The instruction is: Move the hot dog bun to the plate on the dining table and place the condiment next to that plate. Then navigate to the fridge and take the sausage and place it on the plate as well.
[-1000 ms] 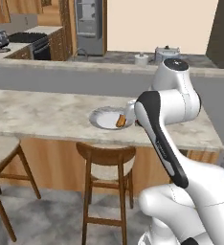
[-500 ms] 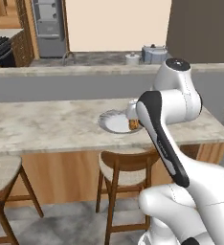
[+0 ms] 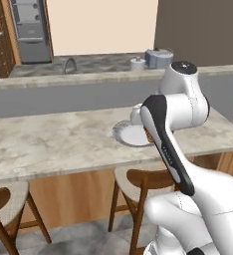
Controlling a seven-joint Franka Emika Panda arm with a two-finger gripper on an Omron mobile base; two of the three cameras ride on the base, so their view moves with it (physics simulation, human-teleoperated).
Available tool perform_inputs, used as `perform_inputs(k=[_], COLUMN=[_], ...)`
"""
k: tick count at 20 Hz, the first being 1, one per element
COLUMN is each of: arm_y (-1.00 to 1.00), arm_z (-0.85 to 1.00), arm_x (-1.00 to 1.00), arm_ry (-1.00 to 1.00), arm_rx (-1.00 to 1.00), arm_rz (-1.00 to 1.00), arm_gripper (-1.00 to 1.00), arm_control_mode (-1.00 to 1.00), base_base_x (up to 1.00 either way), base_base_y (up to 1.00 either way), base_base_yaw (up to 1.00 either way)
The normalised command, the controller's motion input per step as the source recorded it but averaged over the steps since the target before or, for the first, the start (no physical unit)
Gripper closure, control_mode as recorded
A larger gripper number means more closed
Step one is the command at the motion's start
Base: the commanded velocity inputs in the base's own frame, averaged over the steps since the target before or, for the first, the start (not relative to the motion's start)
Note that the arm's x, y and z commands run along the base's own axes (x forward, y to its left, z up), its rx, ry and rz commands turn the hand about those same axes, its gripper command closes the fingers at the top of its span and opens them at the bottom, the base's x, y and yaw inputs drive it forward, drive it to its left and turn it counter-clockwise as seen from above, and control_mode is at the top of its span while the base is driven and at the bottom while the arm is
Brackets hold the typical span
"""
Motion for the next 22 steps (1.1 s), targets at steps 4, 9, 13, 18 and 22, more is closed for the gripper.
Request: perform_inputs(k=[4,9,13,18,22], arm_y=[0.00,0.00,0.00,-0.08,-0.19], arm_z=[0.00,-0.08,-0.57,-0.76,-0.79], arm_x=[0.00,0.28,0.99,1.00,1.00], arm_ry=[0.00,0.01,0.00,0.00,0.01], arm_rx=[0.00,0.00,0.00,0.00,0.00], arm_rz=[0.00,-0.08,-0.15,-0.07,-0.02], arm_gripper=[1.00,1.00,1.00,1.00,1.00], arm_control_mode=[1.00,-1.00,-1.00,-1.00,-1.00], base_base_x=[0.80,0.33,0.00,0.00,0.00], base_base_y=[0.01,0.00,0.00,0.00,0.00], base_base_yaw=[-0.22,-0.11,0.00,0.00,0.00])
